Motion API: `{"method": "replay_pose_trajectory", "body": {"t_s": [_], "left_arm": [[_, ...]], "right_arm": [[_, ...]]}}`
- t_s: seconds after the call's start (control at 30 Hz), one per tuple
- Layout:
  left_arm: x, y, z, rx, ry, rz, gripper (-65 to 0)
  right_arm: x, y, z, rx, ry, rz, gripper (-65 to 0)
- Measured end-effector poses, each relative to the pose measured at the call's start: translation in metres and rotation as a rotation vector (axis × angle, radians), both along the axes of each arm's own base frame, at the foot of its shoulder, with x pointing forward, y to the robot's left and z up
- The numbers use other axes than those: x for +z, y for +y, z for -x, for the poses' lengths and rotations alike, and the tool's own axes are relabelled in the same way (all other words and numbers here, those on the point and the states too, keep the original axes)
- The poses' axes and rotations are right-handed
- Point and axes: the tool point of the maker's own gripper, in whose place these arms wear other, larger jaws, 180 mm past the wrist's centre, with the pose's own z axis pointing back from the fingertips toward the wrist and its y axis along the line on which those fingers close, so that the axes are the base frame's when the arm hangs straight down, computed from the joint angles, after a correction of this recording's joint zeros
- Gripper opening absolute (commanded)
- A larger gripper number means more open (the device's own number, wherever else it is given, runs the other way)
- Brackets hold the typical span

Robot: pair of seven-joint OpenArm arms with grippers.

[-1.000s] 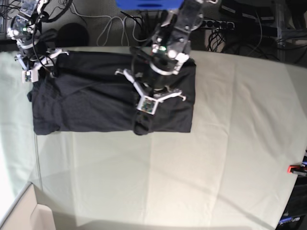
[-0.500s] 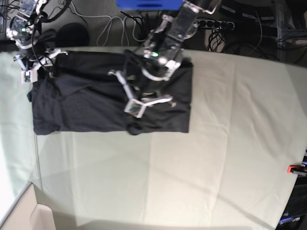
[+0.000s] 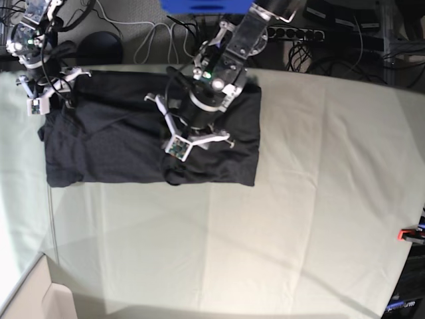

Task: Layout the t-shirt on the table in an organized manner, then fold the t-shirt properly
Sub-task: 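Grasp the strip's end with the left gripper and fold it toward the right gripper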

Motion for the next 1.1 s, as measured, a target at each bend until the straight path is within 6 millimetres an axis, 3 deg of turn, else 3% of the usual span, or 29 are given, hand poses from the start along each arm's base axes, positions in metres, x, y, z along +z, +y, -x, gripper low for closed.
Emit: {"method": "replay_pose_trajectory", "body": {"t_s": [0.1,0.23,0.3,0.37,0.47,0.53,0.6,0.67,0.8,0.87,0.97,1.1], "left_arm": [[0.011,0.000,0.001,0.006,-0.017,0.018,-29.3],[0.060,-0.009,0.000,0.009,-0.118,0.150,-31.3],[0.076,0.002,-0.006,0.021,-0.165,0.181,-32.9],[0.070,0.022,-0.012,0.045,-0.159,0.161,-35.6],[0.035,0.057,-0.014,0.120,-0.073,0.112,-40.5],[0.011,0.062,-0.008,0.130,-0.005,0.103,-41.7],[-0.004,0.047,0.000,0.077,0.040,0.098,-41.7],[-0.008,0.019,0.012,-0.013,0.053,0.101,-41.7],[-0.016,-0.043,0.056,-0.269,0.073,0.074,-41.7],[-0.019,-0.061,0.071,-0.359,0.070,0.053,-41.7],[-0.013,-0.069,0.073,-0.398,0.045,0.047,-41.7],[0.010,-0.045,0.042,-0.272,-0.004,0.100,-41.7]], "right_arm": [[0.000,0.000,0.000,0.000,-0.001,-0.001,-36.6],[0.000,0.001,0.000,-0.001,-0.001,-0.002,-36.6],[-0.001,0.001,0.001,0.000,0.003,-0.004,-36.6],[-0.001,0.000,0.001,-0.003,0.002,-0.001,-36.6],[-0.001,0.001,0.002,-0.004,0.002,-0.004,-36.6],[-0.001,0.002,0.001,-0.003,0.003,-0.005,-36.6],[-0.001,0.003,0.001,-0.003,-0.002,-0.007,-36.6],[-0.001,0.002,0.001,-0.003,0.001,-0.007,-36.6],[0.001,0.001,-0.002,-0.004,-0.008,-0.004,-36.5],[0.000,0.002,-0.001,-0.005,-0.005,-0.007,-36.4],[0.000,0.002,-0.001,-0.005,-0.004,-0.006,-36.3],[0.001,-0.002,0.000,-0.011,-0.005,-0.003,-36.3]]}}
